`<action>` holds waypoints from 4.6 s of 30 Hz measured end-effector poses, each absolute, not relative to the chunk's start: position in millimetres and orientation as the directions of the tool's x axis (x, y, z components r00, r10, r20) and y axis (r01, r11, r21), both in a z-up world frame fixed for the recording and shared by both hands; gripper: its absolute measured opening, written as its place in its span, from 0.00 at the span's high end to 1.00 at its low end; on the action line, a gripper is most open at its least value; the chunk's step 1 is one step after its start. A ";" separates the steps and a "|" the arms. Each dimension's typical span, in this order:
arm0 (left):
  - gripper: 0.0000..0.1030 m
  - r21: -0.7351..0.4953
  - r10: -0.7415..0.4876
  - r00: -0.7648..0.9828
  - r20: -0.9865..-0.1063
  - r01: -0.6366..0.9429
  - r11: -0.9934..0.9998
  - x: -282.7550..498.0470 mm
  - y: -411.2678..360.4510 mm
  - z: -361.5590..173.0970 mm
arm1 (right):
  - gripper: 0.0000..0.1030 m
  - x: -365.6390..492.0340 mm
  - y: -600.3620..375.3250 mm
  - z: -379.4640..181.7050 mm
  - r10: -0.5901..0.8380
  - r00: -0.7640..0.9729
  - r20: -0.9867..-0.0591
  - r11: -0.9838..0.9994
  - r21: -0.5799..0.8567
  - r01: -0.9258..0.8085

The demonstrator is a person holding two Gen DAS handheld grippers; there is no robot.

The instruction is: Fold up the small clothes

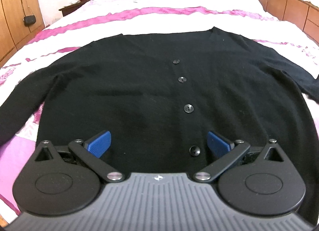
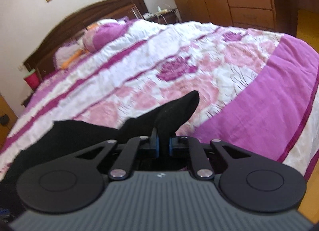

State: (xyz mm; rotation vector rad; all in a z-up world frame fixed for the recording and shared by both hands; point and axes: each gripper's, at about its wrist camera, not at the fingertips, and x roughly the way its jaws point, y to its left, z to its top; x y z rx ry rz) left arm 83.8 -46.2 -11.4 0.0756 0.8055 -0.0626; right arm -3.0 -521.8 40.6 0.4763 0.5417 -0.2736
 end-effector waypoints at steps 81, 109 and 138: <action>0.18 -0.294 -0.182 0.783 -0.595 -0.002 0.956 200.6 58.9 -30.6 | 0.53 211.0 -340.0 -9.7 0.116 0.767 -0.632 0.942 0.315 0.118; 0.76 -0.087 -0.076 0.822 -0.564 0.032 0.996 185.4 47.3 -22.0 | 0.71 200.1 -321.6 14.4 0.014 0.821 -0.570 0.987 0.138 0.078; 0.40 0.140 0.226 0.781 -0.582 -0.178 0.974 63.2 160.0 12.4 | 0.71 32.0 -266.2 53.2 0.200 0.696 -0.690 0.969 0.244 -0.036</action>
